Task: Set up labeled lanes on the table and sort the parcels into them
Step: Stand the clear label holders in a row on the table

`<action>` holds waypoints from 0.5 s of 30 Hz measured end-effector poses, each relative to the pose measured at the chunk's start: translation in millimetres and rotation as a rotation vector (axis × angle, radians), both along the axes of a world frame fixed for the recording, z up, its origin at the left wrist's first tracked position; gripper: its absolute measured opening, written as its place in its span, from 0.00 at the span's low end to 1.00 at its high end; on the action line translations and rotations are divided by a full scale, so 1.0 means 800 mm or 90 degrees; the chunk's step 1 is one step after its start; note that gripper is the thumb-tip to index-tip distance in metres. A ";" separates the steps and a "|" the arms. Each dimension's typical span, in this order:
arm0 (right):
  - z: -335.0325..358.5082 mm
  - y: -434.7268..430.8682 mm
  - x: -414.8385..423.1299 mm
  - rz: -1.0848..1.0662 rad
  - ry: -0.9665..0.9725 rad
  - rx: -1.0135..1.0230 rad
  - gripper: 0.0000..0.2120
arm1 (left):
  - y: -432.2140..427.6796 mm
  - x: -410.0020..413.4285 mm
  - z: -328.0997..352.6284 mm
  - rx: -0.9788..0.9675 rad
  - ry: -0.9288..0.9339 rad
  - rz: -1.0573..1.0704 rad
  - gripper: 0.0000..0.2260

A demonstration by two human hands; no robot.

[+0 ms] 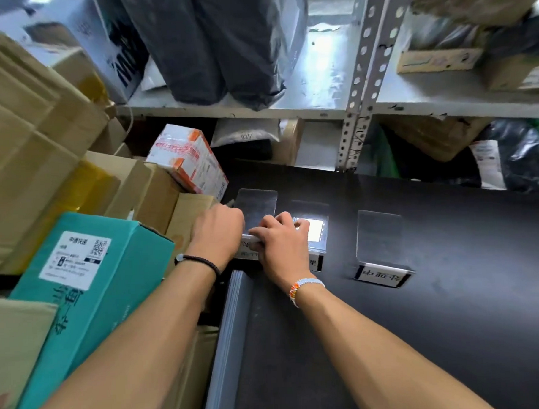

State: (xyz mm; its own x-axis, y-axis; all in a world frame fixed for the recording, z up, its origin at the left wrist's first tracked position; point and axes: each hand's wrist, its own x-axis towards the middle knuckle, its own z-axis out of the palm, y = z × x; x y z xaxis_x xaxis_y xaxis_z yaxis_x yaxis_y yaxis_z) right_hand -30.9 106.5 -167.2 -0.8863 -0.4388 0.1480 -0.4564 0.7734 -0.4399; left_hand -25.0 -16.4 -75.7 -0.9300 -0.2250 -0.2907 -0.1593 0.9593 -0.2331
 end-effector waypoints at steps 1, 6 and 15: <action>0.007 0.007 -0.003 -0.004 0.006 -0.019 0.10 | 0.003 -0.004 0.009 0.027 0.005 0.008 0.12; 0.050 0.071 -0.023 -0.024 0.057 -0.109 0.08 | 0.034 -0.023 0.048 0.115 0.028 -0.058 0.13; 0.073 0.297 -0.036 -0.101 0.063 -0.049 0.10 | 0.201 -0.034 0.035 0.379 0.145 -0.276 0.08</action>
